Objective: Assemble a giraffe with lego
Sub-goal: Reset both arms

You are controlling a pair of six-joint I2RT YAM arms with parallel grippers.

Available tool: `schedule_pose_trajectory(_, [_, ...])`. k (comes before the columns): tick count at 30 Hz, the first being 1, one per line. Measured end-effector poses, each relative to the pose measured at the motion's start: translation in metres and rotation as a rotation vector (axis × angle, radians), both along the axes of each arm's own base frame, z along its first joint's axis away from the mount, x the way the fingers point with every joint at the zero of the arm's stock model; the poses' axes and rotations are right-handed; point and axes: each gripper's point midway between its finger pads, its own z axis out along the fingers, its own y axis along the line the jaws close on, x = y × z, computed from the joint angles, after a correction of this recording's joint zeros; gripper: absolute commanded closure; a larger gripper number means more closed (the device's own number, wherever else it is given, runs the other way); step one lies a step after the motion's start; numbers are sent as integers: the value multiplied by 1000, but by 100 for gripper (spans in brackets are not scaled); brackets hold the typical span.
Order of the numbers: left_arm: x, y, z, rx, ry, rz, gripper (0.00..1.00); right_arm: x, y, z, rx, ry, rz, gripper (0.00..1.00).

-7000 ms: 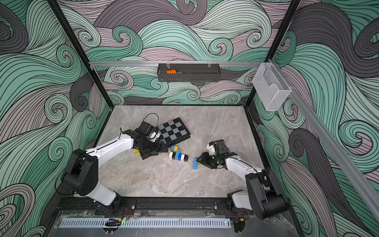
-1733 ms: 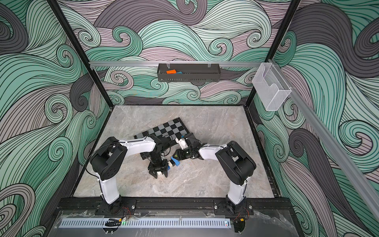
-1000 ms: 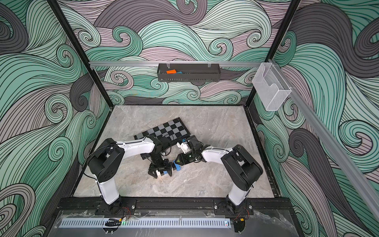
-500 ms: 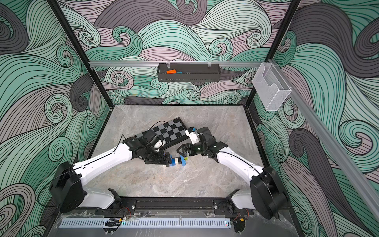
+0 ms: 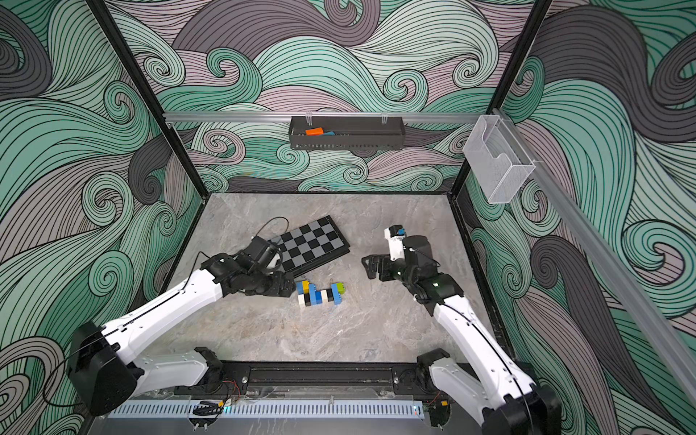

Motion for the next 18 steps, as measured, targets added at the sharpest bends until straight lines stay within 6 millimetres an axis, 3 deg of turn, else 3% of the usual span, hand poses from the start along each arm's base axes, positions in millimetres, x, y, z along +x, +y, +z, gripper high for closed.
schedule_pose_trajectory(4, [32,53,30,9,-157,205,1,14,-45,-2,-45,-18,-143,1])
schedule_pose_trajectory(8, [54,111,44,101,-318,372,1,24,-85,-37,-83,32,-221,1])
schedule_pose_trajectory(12, [64,139,31,211,-433,378,1,27,-94,-66,-142,18,-179,1])
schedule_pose_trajectory(18, [67,176,-9,300,-537,408,1,41,-99,-95,-155,-113,-145,1])
